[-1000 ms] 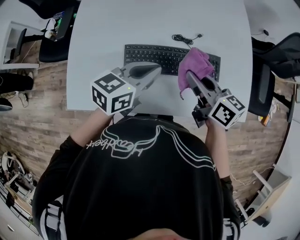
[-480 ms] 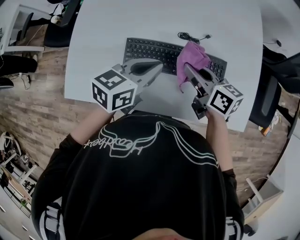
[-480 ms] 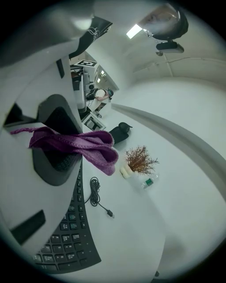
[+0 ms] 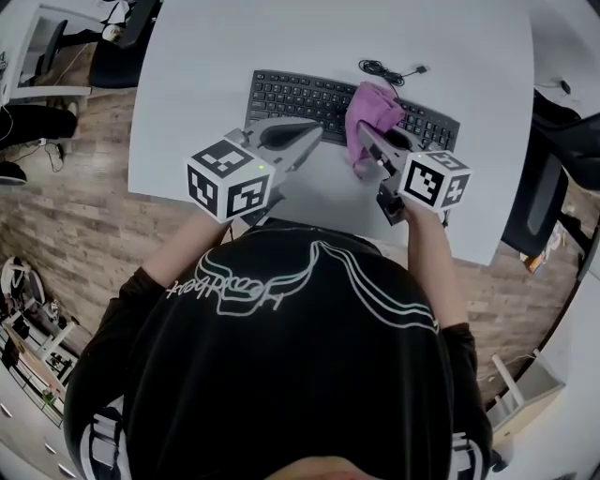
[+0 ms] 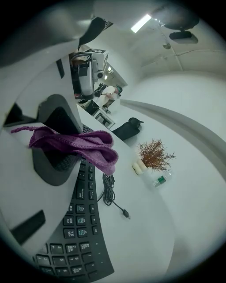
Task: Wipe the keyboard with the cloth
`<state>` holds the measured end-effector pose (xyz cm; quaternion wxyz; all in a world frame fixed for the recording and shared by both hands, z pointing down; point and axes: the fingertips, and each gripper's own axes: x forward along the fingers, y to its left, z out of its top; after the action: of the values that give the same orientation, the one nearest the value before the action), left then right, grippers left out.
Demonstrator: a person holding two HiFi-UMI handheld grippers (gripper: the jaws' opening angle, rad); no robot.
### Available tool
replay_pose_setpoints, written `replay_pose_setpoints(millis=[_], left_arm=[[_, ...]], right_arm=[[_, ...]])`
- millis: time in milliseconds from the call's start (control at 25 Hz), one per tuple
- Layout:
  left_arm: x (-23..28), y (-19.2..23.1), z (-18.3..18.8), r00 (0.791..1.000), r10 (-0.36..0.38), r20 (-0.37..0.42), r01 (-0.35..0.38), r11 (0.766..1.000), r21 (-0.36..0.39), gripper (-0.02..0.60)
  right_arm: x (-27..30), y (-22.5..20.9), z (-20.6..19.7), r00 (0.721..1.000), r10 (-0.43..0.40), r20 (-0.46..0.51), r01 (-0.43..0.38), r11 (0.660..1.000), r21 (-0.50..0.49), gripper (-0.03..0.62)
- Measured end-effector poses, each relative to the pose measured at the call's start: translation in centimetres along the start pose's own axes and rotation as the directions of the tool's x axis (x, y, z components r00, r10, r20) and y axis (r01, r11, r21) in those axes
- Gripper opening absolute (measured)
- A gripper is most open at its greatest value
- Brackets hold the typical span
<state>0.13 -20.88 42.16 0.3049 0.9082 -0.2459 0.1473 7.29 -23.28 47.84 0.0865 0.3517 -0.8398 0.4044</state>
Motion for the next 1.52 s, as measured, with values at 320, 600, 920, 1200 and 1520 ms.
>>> replay_pose_setpoints(millis=[320,600,920,1200,1520], left_arm=[[0.1,0.4,-0.3,1.000,0.000,0.002,0.000,1.000,-0.009,0.006],[0.2,0.3,-0.2,1.000,-0.002,0.006,0.002,1.000,-0.011,0.006],[0.1,0.2,-0.1,1.000,-0.002,0.017,0.003,0.999,-0.035,0.006],[0.4,0.0,0.0,0.999,-0.005,0.032,0.007,0.998,-0.059,0.006],[1.0,-0.2,0.3,0.999,-0.015,0.039,0.018,0.997,-0.078,0.006]], right_arm=[[0.9,-1.6,-0.7,0.997,-0.054,-0.047,0.055,0.999,0.004,0.064],[1.0,-2.7,-0.8,0.995,-0.081,-0.056,0.083,0.996,0.031,0.064],[0.9,-3.4,-0.9,0.994,-0.095,-0.051,0.098,0.993,0.062,0.064],[0.2,-4.2,-0.9,0.993,-0.108,-0.050,0.111,0.991,0.072,0.064],[-0.8,-5.7,-1.1,0.991,-0.126,-0.049,0.131,0.981,0.140,0.064]])
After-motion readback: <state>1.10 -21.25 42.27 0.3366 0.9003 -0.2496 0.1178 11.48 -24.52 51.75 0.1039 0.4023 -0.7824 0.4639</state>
